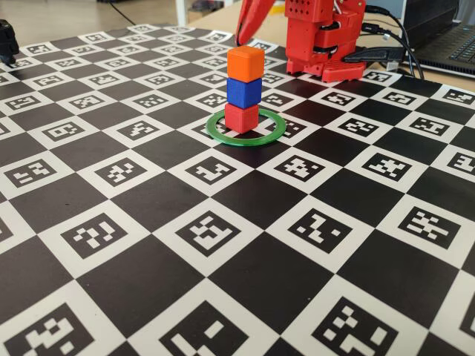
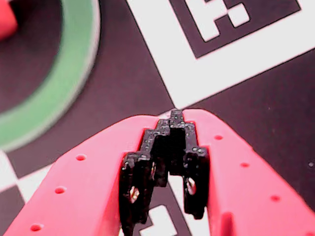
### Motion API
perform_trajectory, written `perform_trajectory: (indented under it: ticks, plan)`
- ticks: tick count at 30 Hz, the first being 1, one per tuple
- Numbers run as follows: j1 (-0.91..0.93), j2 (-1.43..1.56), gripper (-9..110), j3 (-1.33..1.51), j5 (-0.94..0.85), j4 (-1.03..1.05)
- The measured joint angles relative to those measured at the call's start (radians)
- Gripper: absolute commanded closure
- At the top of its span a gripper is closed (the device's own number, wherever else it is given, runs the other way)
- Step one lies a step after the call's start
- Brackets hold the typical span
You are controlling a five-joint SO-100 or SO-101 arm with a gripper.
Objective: Grab the red cube then put it in the green circle then put the blue cube on top and finally the orange cube on top
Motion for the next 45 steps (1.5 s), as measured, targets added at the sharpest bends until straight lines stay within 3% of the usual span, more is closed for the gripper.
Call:
perform_trajectory:
  ticks: [10, 25, 45]
  plan:
    - [-0.060, 0.189, 107, 0.256, -0.130, 0.002]
    - [-0.092, 0.233, 107, 0.275, -0.264, 0.095]
    - [-0.092, 0.233, 107, 0.275, -0.279, 0.095]
